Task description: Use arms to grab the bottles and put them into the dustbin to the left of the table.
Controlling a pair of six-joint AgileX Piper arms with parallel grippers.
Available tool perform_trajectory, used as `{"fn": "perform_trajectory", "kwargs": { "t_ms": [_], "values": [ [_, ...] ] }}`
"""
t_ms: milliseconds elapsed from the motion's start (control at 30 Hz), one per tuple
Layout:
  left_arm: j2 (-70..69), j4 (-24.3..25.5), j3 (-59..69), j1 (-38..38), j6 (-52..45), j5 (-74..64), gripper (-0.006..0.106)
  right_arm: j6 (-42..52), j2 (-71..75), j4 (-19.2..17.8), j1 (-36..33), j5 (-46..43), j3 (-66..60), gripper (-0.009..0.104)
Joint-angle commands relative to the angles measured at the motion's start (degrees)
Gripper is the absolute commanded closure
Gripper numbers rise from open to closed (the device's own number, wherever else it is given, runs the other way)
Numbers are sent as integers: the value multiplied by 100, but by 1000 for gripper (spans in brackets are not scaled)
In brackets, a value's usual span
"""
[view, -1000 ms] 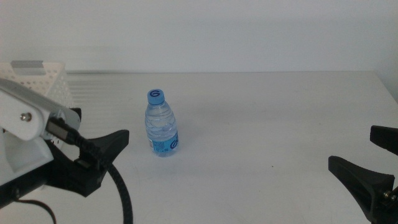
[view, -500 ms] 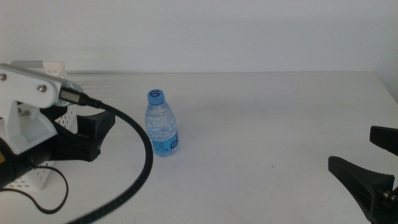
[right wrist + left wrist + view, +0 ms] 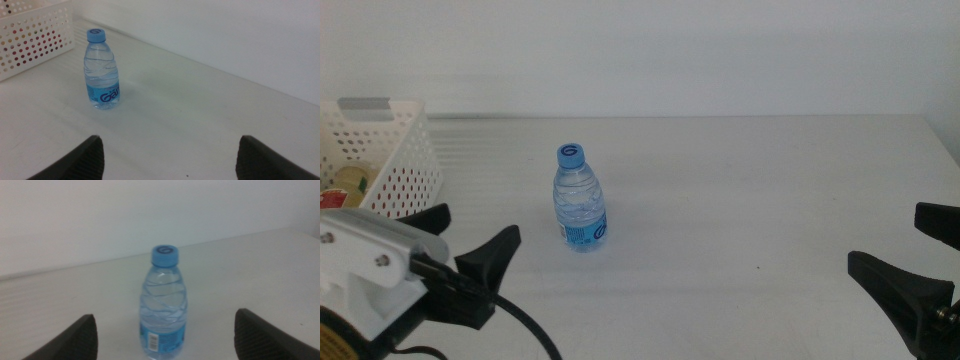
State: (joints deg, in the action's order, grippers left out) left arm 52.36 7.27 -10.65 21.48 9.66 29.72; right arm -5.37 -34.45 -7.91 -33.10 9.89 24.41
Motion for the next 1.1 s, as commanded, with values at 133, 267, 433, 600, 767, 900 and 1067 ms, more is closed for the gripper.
{"fn": "perform_trajectory", "kwargs": {
  "t_ms": [133,267,433,600,767,900,1067],
  "values": [
    [872,29,-75,0,195,1527,10,74,3,-59,37,-402,165,20],
    [1625,-60,-75,0,195,2386,10,74,3,-59,37,-402,165,20],
    [2556,-121,-400,0,195,2856,10,74,3,-59,37,-402,165,20],
    [3214,6,-908,-5,188,2850,10,74,3,-59,37,-402,165,20],
    [3699,292,-1360,-144,281,2850,10,74,3,-59,37,-402,165,20],
    [3991,742,-1727,-339,540,2849,10,74,3,-59,37,-402,165,20],
    [4283,1127,-2154,-471,726,2844,10,74,3,-59,37,-402,165,20]
  ]
}}
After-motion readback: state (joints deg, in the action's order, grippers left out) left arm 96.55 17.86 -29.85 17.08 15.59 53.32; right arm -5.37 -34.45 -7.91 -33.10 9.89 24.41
